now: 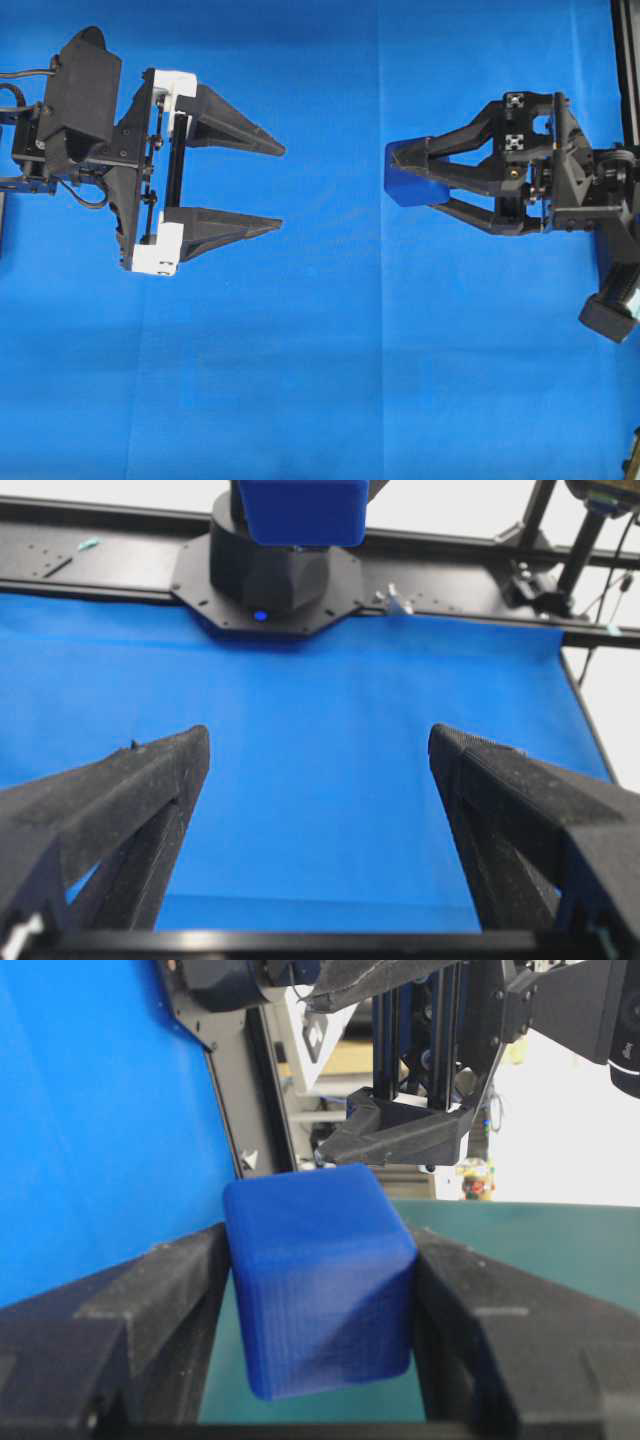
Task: Handover the blue block to the right arm after grasping it with the left arm, then place it in the designated position.
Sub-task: 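Open the left gripper and pull the cube away with the right gripper, then hold the cube in the right gripper and reorient it downward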
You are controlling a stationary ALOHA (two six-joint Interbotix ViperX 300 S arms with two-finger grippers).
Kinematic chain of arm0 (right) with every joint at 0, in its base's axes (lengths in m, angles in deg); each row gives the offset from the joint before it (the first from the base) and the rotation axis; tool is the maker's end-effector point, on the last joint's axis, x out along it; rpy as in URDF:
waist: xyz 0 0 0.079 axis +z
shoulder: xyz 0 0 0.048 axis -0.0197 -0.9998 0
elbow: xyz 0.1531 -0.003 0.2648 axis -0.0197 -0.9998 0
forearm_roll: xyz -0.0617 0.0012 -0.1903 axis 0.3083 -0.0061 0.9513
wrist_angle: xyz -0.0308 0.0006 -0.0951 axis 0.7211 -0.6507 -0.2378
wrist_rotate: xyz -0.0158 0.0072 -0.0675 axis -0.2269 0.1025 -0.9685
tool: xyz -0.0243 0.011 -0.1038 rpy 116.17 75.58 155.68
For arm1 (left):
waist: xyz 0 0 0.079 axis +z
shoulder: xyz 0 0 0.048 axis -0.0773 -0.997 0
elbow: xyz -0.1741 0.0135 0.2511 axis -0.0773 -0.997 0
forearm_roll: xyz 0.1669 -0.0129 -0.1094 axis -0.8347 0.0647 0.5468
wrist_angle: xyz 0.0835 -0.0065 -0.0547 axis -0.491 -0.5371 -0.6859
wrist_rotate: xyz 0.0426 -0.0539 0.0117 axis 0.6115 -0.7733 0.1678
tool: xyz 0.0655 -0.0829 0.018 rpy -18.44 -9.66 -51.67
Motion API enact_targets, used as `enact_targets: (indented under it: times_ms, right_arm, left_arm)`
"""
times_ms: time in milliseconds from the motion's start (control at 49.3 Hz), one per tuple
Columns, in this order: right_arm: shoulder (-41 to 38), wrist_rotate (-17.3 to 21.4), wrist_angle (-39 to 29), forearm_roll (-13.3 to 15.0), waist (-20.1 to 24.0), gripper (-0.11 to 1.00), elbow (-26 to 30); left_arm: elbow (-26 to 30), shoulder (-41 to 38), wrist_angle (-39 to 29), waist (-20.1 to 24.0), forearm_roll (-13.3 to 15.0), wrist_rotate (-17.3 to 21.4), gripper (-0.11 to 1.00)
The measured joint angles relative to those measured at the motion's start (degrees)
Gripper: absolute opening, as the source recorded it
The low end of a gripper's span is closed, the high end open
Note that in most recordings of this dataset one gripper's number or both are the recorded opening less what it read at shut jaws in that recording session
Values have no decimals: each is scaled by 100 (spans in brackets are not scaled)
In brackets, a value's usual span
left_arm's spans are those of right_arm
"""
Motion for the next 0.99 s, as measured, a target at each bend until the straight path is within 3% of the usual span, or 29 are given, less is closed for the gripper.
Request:
enact_targets:
  times_ms: [162, 345, 466, 629, 852, 994]
  right_arm:
    - [0, 176, 9, -316, -9, 46, 0]
    - [0, 861, 0, -817, 0, 46, 0]
    - [0, 1688, 0, -1301, 0, 46, 0]
    - [0, 3103, -44, -1793, 0, 45, 0]
    - [0, 4623, -272, -1863, 0, 44, 0]
    - [0, 5115, -299, -1872, 0, 43, 0]
  left_arm:
    - [9, 0, 0, 0, 0, 18, 93]
    - [0, 0, 0, -9, 0, 26, 93]
    - [0, 0, 0, 0, 0, 26, 93]
    - [9, 9, 9, 0, 0, 35, 93]
    - [0, 9, 0, 0, -9, 44, 93]
    - [0, 9, 0, 0, -9, 44, 93]
